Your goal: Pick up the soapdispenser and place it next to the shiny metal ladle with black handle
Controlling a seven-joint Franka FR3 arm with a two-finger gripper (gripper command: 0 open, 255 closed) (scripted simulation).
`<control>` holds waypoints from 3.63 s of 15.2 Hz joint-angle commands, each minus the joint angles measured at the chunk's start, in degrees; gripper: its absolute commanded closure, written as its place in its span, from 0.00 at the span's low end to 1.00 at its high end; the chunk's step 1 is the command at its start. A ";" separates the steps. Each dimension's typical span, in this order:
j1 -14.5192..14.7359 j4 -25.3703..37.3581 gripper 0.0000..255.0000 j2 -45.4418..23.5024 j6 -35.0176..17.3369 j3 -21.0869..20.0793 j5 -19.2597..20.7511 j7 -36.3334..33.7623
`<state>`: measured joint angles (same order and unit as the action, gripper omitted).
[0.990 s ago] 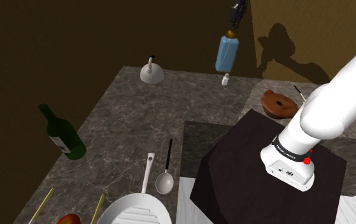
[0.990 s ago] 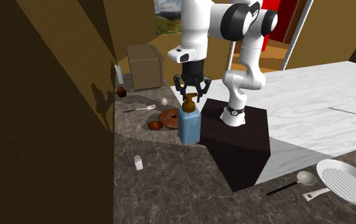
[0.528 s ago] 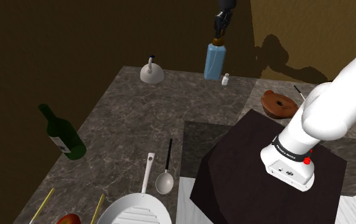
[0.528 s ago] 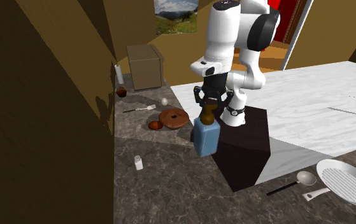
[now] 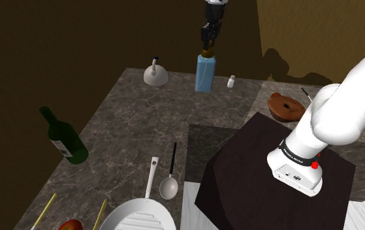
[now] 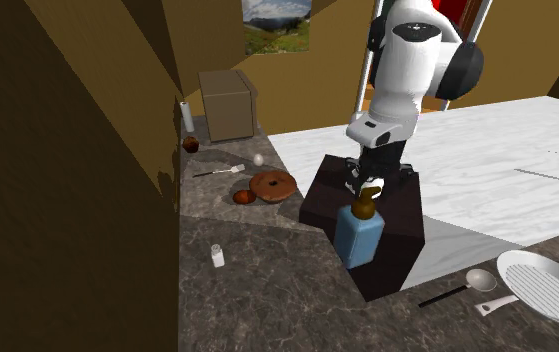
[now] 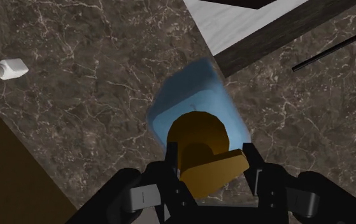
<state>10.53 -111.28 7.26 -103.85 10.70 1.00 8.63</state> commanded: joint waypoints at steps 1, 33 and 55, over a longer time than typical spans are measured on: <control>1.18 -0.18 1.00 -1.01 -1.22 -1.45 -0.37 -2.62; 19.36 32.75 1.00 -37.71 -5.06 -14.83 0.73 -33.95; 19.38 26.03 1.00 -41.71 -15.79 -14.64 1.04 -34.10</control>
<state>29.91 -85.28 -34.45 -119.62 -3.93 2.04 -25.47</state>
